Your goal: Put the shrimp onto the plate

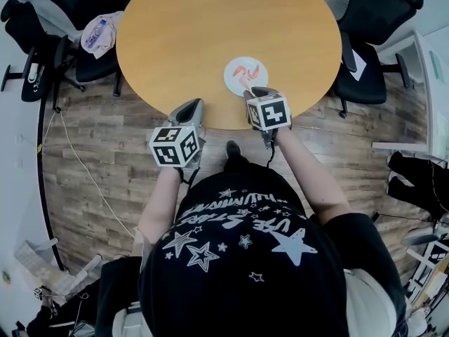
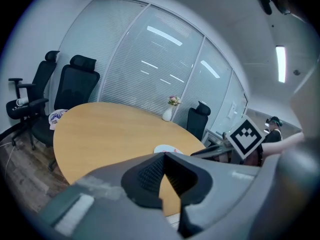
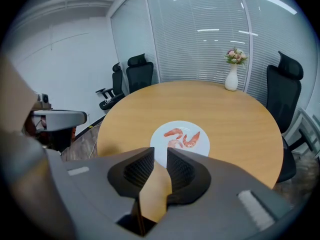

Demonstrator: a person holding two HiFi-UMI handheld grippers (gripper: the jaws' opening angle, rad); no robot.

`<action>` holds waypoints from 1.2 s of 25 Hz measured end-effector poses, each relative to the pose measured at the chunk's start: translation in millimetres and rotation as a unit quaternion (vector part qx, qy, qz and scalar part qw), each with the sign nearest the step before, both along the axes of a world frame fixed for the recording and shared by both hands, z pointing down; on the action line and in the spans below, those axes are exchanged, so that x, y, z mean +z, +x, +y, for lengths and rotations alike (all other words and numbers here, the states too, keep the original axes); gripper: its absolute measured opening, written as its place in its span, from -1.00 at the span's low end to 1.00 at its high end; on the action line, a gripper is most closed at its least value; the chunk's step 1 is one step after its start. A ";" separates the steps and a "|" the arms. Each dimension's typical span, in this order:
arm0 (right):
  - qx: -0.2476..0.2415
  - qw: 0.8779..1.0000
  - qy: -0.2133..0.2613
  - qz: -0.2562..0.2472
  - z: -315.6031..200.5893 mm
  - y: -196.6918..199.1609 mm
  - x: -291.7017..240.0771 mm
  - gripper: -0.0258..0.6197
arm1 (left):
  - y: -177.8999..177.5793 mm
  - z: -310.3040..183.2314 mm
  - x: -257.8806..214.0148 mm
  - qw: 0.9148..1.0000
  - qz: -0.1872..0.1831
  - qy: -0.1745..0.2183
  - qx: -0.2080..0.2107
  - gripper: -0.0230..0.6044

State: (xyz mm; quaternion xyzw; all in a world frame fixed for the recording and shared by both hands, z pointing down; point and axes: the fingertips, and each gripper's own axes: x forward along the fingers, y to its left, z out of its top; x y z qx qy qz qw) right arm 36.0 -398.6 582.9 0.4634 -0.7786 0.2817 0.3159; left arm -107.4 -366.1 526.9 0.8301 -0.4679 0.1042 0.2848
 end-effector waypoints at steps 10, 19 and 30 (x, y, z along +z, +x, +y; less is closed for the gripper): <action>0.021 0.999 0.024 -0.006 62.3 -2.6 -24.1 -0.68 | -2.7 58.5 -19.2 0.999 0.000 0.021 0.025 -0.92; 0.043 0.998 0.043 -0.018 120.0 -4.5 -38.5 -0.70 | -8.0 111.4 -28.1 0.999 0.007 0.029 0.039 -0.92; 0.090 0.994 0.057 -0.027 195.9 6.4 -44.0 -0.81 | -3.6 164.9 -11.0 0.997 0.021 0.009 0.068 -0.92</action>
